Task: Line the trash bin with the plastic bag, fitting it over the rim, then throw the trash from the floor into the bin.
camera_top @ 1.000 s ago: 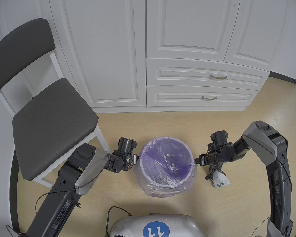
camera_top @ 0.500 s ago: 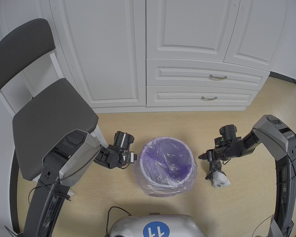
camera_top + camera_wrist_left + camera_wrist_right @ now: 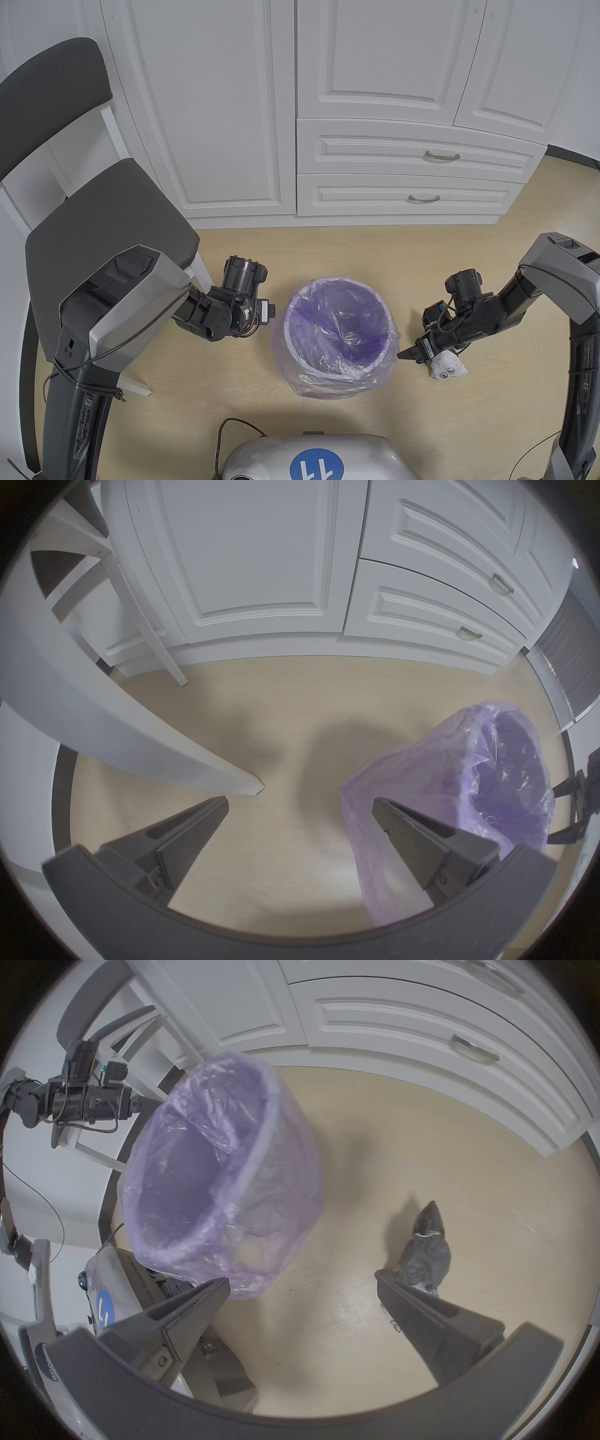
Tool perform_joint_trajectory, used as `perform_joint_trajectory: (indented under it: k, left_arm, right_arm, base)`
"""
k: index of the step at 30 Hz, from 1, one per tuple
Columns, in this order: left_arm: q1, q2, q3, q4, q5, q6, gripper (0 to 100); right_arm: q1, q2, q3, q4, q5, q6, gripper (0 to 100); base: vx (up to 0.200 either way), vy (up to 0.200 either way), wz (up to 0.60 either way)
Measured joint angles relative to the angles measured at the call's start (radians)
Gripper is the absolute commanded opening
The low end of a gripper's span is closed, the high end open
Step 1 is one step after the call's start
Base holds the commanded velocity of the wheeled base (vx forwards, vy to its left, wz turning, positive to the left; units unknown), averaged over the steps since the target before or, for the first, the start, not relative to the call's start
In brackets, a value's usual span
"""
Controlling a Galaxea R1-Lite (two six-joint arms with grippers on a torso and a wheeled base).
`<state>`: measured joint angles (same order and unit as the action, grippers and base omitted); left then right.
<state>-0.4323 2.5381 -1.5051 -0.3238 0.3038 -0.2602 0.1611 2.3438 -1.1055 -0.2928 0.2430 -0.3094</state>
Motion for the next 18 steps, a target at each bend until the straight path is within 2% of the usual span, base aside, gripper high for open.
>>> perform_joint_trajectory:
  k: [3,6,9,18]
  left_arm:
    - [-0.003,-0.010,0.011,-0.007,0.001,-0.001,100]
    - [-0.007,-0.014,0.016,-0.013,0.001,-0.003,100]
    - [-0.011,-0.017,0.020,-0.030,0.002,-0.004,100]
    - [-0.024,-0.030,0.046,-0.066,0.001,-0.004,100]
  right_arm:
    - [0.014,0.020,-0.019,-0.003,-0.025,0.037,100]
    - [0.022,0.050,-0.062,-0.004,-0.108,0.090,100]
    - [0.026,0.084,-0.131,-0.007,-0.161,0.174,100]
    - [0.005,0.162,-0.276,-0.006,-0.188,0.311,100]
  base:
    - [0.000,0.000,0.00]
    - [0.000,0.000,0.00]
    - [0.000,0.000,0.00]
    - [0.000,0.000,0.00]
